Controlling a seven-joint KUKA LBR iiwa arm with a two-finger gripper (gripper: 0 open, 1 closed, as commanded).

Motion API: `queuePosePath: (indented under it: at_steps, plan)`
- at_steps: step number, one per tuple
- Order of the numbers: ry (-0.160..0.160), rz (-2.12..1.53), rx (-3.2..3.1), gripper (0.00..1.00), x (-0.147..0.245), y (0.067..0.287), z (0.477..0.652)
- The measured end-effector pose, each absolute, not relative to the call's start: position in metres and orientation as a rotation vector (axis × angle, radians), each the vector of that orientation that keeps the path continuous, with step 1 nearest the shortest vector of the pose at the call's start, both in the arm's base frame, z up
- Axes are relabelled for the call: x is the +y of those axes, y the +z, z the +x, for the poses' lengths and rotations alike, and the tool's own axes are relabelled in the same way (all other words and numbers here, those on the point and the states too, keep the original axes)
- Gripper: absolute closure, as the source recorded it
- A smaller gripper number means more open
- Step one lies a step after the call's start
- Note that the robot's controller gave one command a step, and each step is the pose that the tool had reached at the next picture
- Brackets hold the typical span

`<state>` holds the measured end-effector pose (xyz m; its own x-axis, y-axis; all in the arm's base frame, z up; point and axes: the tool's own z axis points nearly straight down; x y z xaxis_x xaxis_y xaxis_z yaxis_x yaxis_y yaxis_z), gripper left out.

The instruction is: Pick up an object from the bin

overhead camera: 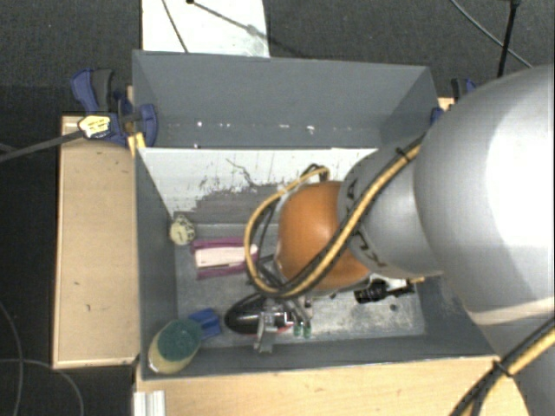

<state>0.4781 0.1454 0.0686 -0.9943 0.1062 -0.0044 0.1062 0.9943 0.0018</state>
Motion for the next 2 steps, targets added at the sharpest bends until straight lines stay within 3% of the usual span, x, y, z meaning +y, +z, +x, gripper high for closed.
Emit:
queuePosePath:
  at_steps: [1, 2]
  plan:
    - [0.008, 0.176, 3.127, 1.0, 0.145, 0.073, 0.48]
    - [0.006, 0.173, 3.127, 1.0, 0.147, 0.216, 0.511]
